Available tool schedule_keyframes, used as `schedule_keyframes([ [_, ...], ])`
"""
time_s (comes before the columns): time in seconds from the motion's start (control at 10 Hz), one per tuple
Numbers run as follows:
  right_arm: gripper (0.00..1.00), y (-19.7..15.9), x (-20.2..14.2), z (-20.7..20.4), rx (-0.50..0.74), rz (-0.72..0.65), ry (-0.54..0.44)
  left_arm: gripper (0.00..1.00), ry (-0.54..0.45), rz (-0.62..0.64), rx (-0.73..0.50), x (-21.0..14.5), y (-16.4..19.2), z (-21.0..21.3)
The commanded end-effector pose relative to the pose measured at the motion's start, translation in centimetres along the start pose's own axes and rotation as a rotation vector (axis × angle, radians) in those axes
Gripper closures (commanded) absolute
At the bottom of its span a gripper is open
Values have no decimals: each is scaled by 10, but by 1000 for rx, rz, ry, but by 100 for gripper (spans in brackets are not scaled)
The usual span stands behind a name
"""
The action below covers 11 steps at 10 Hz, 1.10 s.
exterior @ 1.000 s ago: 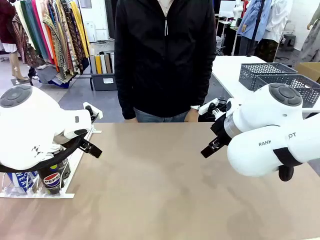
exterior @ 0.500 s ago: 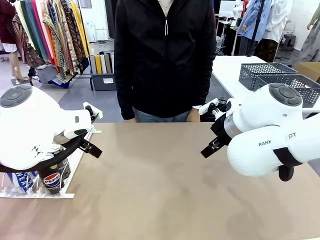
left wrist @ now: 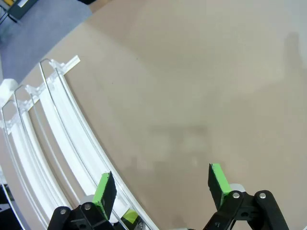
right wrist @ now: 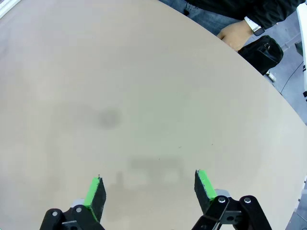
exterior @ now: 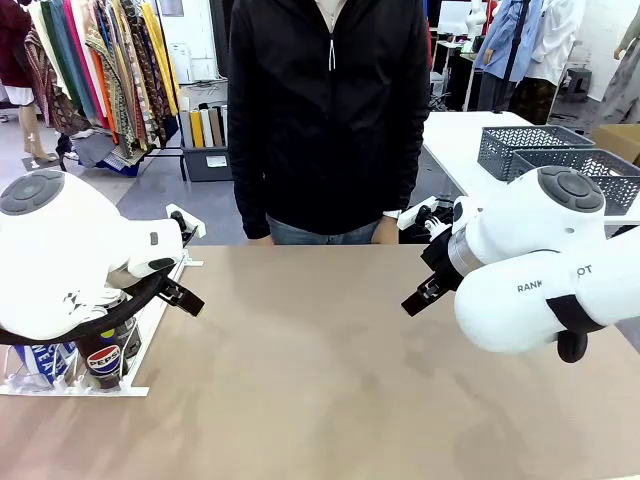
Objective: Retrieve and store the cans from the dispenser.
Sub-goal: Pick up one can from the Automatic Can Dispenser and place it in the middle of the table.
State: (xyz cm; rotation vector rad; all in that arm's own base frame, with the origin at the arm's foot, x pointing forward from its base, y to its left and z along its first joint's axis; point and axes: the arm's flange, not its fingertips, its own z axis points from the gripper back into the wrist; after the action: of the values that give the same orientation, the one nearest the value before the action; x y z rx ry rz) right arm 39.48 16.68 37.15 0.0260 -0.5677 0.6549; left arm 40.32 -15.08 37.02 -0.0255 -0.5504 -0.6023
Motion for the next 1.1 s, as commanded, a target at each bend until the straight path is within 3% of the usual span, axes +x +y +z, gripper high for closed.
schedule_keyframes([
  [0.0,0,0,0,0,0,0,0,0,-1,-1,0,0,0,0],
  [0.5,0,0,0,0,45,-9,16,0,0,0,0,0,0,0],
  [0.7,0,-5,1,7,287,-141,77,0,80,81,-234,5,-9,18],
  [0.8,0,-11,10,13,360,-396,26,0,137,352,-270,17,-15,31],
  [1.0,0,-29,4,45,681,-576,60,0,221,378,-576,13,-11,66],
])
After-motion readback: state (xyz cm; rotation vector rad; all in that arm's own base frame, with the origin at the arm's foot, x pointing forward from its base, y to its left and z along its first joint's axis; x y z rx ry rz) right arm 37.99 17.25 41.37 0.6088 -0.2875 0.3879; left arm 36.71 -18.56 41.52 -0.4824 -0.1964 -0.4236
